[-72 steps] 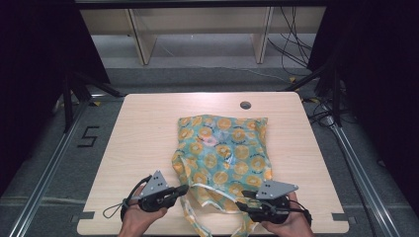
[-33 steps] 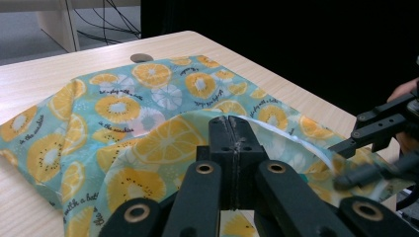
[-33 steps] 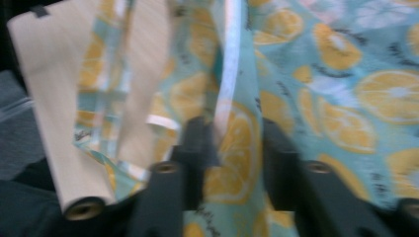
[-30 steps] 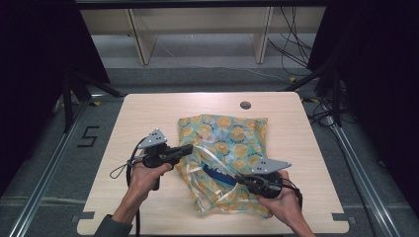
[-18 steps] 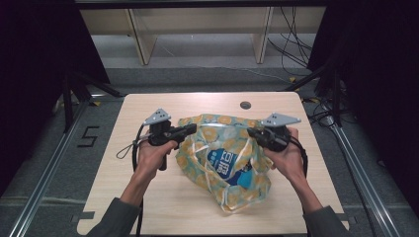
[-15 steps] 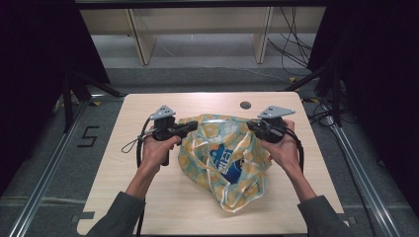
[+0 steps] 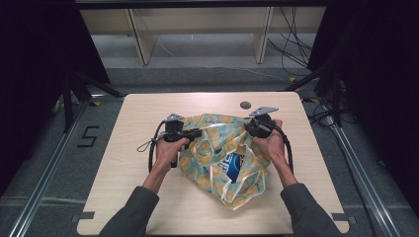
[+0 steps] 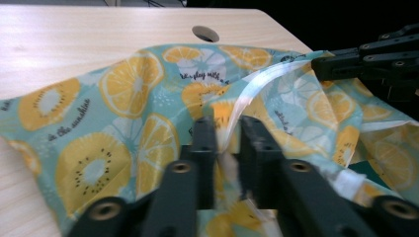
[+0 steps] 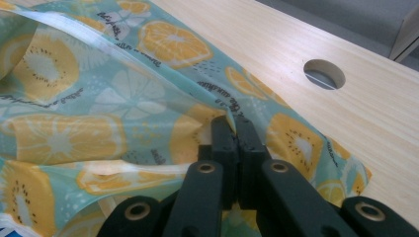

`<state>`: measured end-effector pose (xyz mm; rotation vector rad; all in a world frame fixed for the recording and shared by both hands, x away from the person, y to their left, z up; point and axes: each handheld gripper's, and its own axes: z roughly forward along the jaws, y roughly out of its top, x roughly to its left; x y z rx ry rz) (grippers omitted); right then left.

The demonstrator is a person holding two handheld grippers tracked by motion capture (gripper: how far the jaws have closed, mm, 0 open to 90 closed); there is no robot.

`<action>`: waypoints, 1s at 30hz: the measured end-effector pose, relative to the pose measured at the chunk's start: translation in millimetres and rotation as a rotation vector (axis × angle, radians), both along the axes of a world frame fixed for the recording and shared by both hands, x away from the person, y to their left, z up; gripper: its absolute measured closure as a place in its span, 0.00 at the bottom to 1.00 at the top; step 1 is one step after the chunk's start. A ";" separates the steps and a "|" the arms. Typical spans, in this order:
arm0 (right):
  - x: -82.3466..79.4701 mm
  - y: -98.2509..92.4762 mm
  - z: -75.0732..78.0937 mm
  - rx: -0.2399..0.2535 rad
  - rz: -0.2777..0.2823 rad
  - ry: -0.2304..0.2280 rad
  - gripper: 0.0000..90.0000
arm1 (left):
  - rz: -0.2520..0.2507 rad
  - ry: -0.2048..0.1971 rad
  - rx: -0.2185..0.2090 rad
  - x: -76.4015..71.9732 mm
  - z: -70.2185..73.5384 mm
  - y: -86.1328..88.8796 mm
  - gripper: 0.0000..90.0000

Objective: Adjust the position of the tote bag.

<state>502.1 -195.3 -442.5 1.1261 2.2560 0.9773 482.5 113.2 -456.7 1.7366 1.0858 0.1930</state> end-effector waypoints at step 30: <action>-19.6 -23.8 8.0 0.144 -0.001 -0.018 0.83 | -0.157 0.007 -0.078 -112.5 39.6 36.6 0.38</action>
